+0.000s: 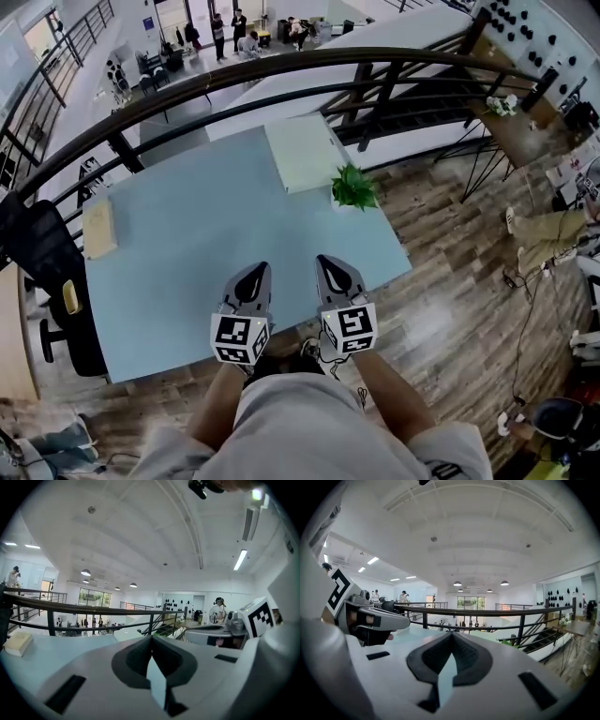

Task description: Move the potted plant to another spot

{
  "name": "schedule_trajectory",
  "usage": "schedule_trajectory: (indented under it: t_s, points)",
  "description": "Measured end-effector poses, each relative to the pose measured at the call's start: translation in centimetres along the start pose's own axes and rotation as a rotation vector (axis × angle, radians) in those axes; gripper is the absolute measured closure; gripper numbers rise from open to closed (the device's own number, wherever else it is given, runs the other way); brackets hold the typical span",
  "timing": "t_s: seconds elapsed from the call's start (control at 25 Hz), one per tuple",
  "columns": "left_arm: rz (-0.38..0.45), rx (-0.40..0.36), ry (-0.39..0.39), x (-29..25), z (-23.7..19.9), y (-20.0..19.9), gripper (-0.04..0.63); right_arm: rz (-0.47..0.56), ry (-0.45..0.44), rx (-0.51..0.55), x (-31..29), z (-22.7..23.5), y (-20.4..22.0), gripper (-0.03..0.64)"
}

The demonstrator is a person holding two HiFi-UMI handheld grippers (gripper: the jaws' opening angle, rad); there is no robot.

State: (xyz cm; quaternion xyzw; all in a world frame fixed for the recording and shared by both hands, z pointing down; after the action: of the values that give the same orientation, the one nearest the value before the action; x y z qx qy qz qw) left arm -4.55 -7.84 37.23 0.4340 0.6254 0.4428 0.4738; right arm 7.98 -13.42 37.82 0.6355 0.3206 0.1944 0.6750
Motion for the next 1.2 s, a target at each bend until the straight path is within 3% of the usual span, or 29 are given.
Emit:
schedule_trajectory:
  t_s: [0.32,0.48,1.2]
  points:
    - [0.105,-0.093,-0.039,0.9,-0.6,-5.9,0.584,0.125,0.071,0.026,1.1,2.6,-5.6,0.614]
    - [0.156,-0.111,-0.021,2.0,-0.3,-8.0,0.584,0.175,0.111,0.075,2.2,3.3,-8.5,0.614]
    - [0.154,-0.103,0.027,2.1,1.0,-7.2,0.584,0.184,0.129,0.092,3.7,2.3,-9.1,0.614]
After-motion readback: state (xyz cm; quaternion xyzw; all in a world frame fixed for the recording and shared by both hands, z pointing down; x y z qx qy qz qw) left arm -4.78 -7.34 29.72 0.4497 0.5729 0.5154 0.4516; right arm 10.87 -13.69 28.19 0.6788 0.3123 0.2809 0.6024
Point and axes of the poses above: the fingertips, and each gripper's own axes: x backward along the fingers, z to its right, y out of its underside, the point moved 2 cm from there along x, backward along the fingers
